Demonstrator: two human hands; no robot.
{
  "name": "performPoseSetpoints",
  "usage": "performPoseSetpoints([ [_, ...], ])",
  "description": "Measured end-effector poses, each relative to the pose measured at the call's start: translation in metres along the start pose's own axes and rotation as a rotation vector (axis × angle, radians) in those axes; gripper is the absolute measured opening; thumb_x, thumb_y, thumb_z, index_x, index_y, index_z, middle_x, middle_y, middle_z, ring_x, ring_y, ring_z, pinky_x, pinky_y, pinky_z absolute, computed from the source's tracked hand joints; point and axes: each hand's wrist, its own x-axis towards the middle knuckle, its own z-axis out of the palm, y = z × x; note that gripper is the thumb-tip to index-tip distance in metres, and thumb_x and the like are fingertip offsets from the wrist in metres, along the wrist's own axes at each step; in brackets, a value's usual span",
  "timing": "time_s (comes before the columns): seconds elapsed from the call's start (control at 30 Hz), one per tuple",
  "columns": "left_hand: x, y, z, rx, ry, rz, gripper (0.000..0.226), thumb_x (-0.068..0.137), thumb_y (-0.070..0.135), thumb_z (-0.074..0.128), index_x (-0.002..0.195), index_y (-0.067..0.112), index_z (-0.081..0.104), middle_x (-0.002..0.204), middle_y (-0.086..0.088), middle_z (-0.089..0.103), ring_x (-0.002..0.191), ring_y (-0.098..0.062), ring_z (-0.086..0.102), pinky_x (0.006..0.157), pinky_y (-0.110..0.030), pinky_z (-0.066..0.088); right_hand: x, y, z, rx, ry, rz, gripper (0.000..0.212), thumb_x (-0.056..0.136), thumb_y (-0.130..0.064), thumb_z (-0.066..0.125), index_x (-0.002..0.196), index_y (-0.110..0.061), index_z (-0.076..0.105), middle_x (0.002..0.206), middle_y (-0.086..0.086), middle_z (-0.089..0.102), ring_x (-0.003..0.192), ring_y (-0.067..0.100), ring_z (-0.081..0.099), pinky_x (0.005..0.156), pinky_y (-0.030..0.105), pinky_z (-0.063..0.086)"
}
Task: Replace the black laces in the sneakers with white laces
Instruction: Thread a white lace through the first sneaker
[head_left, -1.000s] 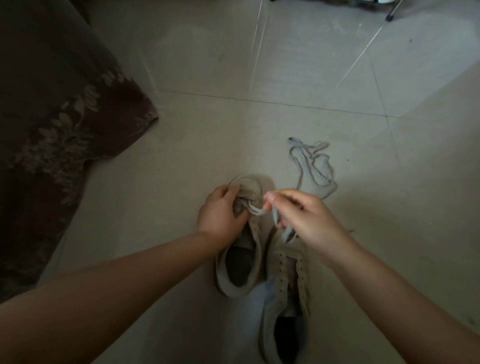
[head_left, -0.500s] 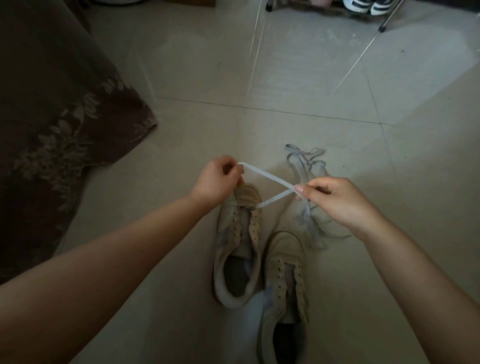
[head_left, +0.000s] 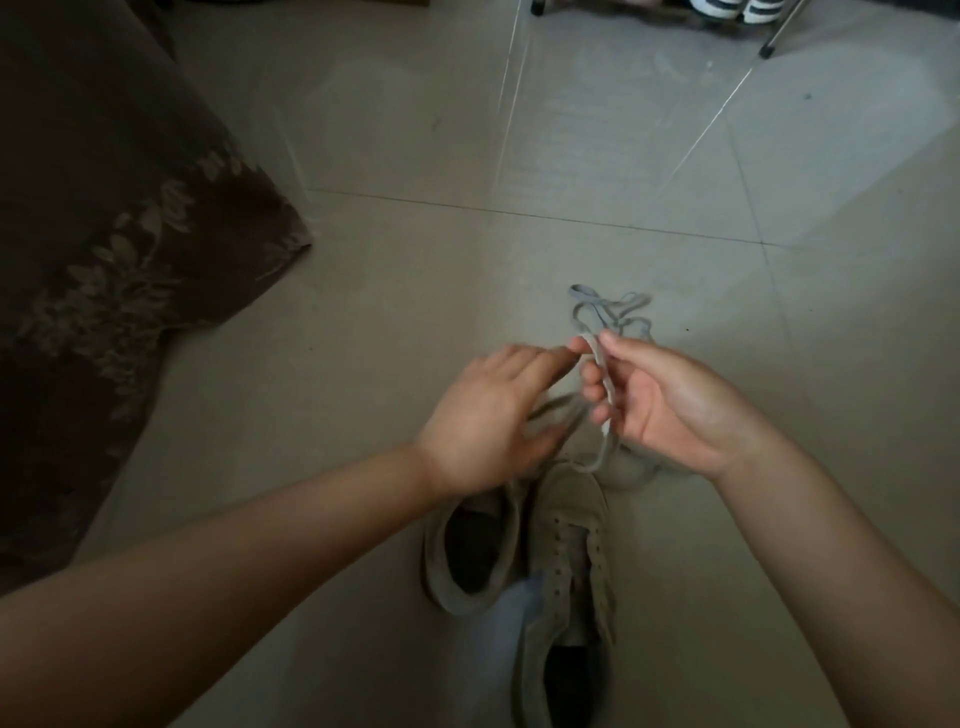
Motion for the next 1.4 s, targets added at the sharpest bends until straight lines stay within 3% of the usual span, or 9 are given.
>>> performPoseSetpoints([
  [0.1, 0.005, -0.010, 0.011, -0.155, -0.212, -0.253, 0.068, 0.086, 0.032, 0.060, 0.145, 0.020, 0.029, 0.089, -0.001, 0.066, 0.087, -0.026, 0.064, 0.073, -0.032, 0.050, -0.005, -0.012, 0.005, 0.078, -0.028, -0.043, 0.033, 0.081, -0.029, 0.051, 0.103, -0.006, 0.060, 0.067, -0.001, 0.054, 0.051, 0.004, 0.049, 0.038, 0.013, 0.036],
  [0.23, 0.000, -0.028, 0.018, -0.027, -0.206, -0.395, 0.044, 0.087, 0.034, 0.061, 0.127, 0.016, 0.051, 0.099, -0.007, 0.064, 0.094, -0.028, 0.062, 0.076, -0.034, 0.049, -0.008, -0.022, 0.003, 0.121, -0.006, -0.111, 0.033, 0.082, -0.032, 0.049, 0.101, -0.009, 0.062, 0.069, -0.003, 0.058, 0.056, 0.005, 0.052, 0.045, 0.014, 0.041],
  [0.4, 0.008, 0.006, 0.005, -0.224, 0.111, -0.135, 0.049, 0.080, 0.053, 0.056, 0.108, 0.014, 0.063, 0.089, 0.004, 0.059, 0.082, -0.013, 0.059, 0.074, -0.023, 0.046, -0.002, -0.015, 0.008, 0.307, 0.021, -0.128, 0.028, 0.084, -0.025, 0.050, 0.104, -0.008, 0.059, 0.074, -0.001, 0.057, 0.062, 0.007, 0.052, 0.053, 0.016, 0.043],
  [0.7, -0.032, 0.027, 0.030, -0.358, -0.178, -0.124, 0.034, 0.091, 0.047, 0.031, 0.083, 0.018, 0.047, 0.075, 0.003, 0.058, 0.070, -0.017, 0.056, 0.066, -0.038, 0.046, 0.007, -0.034, -0.015, 0.686, 0.070, -0.250, 0.040, 0.049, 0.003, 0.063, 0.090, 0.001, 0.061, 0.073, 0.004, 0.063, 0.054, 0.008, 0.056, 0.046, 0.017, 0.042],
  [0.8, -0.053, 0.027, 0.027, -0.363, -0.140, -0.132, 0.017, 0.095, 0.041, 0.034, 0.080, 0.032, 0.034, 0.069, 0.011, 0.046, 0.063, -0.012, 0.049, 0.059, -0.030, 0.039, 0.009, -0.020, -0.030, 0.585, 0.211, -0.200, 0.035, 0.066, -0.011, 0.063, 0.101, -0.010, 0.057, 0.088, 0.003, 0.069, 0.078, 0.013, 0.066, 0.070, 0.023, 0.050],
  [0.93, -0.040, 0.021, 0.014, -0.606, 0.005, -0.428, 0.027, 0.100, 0.031, 0.037, 0.079, 0.022, 0.050, 0.053, 0.012, 0.043, 0.049, 0.000, 0.041, 0.051, -0.017, 0.035, 0.014, 0.011, -0.030, 0.068, 0.401, -0.077, 0.007, 0.095, -0.026, 0.048, 0.091, -0.024, 0.053, 0.105, 0.004, 0.065, 0.105, 0.019, 0.059, 0.090, 0.034, 0.045],
  [1.07, 0.001, 0.016, -0.007, -1.273, 0.180, -0.859, 0.032, 0.103, 0.027, 0.029, 0.082, 0.013, 0.048, 0.045, 0.009, 0.028, 0.038, -0.006, 0.025, 0.040, -0.017, 0.028, 0.006, 0.043, -0.009, -0.559, 0.094, -0.019, 0.038, 0.076, -0.052, 0.057, 0.104, -0.026, 0.063, 0.100, -0.005, 0.071, 0.093, 0.013, 0.067, 0.077, 0.028, 0.050],
  [1.23, 0.023, 0.006, -0.021, -1.615, 0.241, -0.991, 0.031, 0.103, 0.025, 0.027, 0.084, 0.011, 0.046, 0.049, 0.005, 0.029, 0.039, -0.006, 0.028, 0.044, -0.018, 0.035, 0.015, 0.064, 0.026, -0.635, -0.079, -0.142, 0.003, 0.088, -0.012, 0.062, 0.089, -0.015, 0.061, 0.058, -0.009, 0.063, 0.051, 0.001, 0.055, 0.050, 0.011, 0.040],
  [1.4, 0.003, -0.010, -0.031, -1.223, -0.048, -0.907, 0.030, 0.099, 0.035, 0.039, 0.102, 0.012, 0.057, 0.085, -0.003, 0.056, 0.082, -0.010, 0.056, 0.073, -0.024, 0.048, 0.029, 0.054, 0.035, -0.509, 0.043, -0.279, 0.009, 0.091, -0.003, 0.056, 0.085, -0.007, 0.061, 0.063, 0.003, 0.059, 0.050, 0.000, 0.056, 0.052, 0.013, 0.046],
])
